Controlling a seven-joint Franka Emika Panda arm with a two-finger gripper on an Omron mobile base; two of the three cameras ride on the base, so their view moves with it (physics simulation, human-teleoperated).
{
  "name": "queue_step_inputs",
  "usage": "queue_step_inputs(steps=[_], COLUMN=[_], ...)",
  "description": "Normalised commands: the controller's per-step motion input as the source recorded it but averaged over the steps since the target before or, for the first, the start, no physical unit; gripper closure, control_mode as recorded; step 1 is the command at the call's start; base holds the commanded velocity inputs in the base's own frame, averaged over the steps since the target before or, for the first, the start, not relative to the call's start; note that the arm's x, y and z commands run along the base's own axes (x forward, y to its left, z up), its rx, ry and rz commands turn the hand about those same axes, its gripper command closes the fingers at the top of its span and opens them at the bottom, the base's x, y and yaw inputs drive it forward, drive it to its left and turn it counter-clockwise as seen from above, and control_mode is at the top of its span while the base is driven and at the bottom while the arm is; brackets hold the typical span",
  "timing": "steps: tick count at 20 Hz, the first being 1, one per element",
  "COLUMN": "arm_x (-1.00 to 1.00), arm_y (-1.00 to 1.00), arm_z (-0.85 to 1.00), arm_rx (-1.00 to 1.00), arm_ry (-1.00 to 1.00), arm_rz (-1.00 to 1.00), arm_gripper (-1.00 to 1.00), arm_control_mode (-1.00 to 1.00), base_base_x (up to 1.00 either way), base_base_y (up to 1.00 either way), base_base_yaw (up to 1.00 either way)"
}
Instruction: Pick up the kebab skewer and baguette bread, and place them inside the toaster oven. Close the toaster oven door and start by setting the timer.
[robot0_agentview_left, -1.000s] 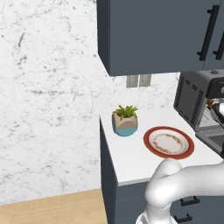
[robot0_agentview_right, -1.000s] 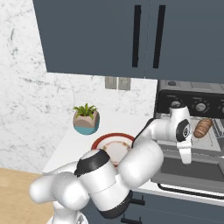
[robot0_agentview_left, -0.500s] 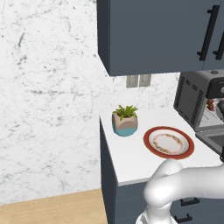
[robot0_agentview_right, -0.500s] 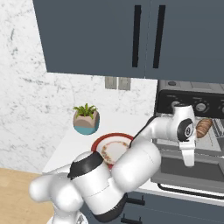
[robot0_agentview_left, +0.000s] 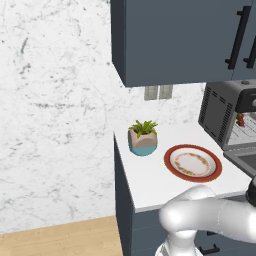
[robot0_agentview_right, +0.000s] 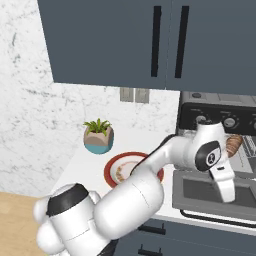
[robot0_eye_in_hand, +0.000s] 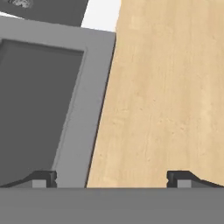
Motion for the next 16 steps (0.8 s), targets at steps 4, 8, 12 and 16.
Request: queue_step_inputs(steps=[4, 8, 12, 16], arm_x=[-0.86, -0.43, 0.26, -0.05], arm_y=[0.42, 0.54, 0.47, 0.00], arm_z=[0.00, -0.03, -0.12, -0.07], arm_rx=[0.00, 0.00, 0.03, 0.05], arm_ry=[0.07, 0.04, 0.06, 0.11], arm_rz=[0.73, 0.74, 0.51, 0.43], arm_gripper=[-1.00, -1.00, -1.00, -1.00], arm_control_mode=[-1.00, -1.00, -1.00, -1.00], base_base_x=[0.00, 0.00, 0.00, 0.00], base_base_y=[0.00, 0.00, 0.00, 0.00], base_base_yaw=[0.00, 0.00, 0.00, 0.00])
